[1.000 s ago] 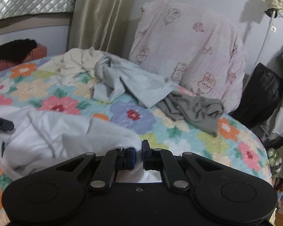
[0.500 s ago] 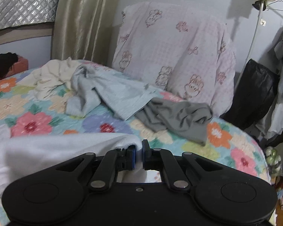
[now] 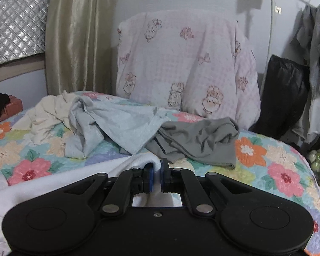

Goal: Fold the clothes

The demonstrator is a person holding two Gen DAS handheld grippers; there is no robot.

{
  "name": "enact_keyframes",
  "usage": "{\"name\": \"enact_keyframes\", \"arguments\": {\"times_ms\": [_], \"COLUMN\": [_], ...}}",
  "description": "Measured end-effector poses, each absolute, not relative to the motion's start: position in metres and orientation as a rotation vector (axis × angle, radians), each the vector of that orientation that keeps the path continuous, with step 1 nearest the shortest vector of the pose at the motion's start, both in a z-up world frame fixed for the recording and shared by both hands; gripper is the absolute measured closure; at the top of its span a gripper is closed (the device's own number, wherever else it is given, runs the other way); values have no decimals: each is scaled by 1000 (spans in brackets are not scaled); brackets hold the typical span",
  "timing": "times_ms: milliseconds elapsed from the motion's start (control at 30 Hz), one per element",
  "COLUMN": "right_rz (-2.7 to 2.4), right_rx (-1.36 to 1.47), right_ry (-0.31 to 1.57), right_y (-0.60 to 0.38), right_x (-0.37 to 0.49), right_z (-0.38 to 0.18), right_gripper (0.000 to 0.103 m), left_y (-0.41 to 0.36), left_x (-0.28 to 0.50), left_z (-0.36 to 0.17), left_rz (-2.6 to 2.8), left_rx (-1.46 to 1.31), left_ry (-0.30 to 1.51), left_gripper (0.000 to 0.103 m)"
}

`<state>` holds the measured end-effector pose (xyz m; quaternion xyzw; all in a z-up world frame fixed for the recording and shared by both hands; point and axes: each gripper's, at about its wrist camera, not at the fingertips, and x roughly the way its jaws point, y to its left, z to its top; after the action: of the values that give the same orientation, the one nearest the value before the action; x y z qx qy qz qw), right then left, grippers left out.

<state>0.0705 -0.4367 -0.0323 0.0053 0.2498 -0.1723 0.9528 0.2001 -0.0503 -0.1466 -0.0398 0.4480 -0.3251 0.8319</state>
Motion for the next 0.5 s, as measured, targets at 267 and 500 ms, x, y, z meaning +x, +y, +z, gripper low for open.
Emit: {"name": "enact_keyframes", "arguments": {"times_ms": [267,500], "right_rz": [-196,-247], "right_rx": [268,260], "right_ry": [556,557], "right_y": [-429,-456], "right_x": [25,47], "right_z": [-3,13], "right_gripper": [97,97], "left_y": [-58,-101], "left_x": [192,267], "left_z": [-98,-26], "left_rz": [-646,-652], "left_rx": [100,149], "left_ry": [769,623], "left_gripper": [96,96]}}
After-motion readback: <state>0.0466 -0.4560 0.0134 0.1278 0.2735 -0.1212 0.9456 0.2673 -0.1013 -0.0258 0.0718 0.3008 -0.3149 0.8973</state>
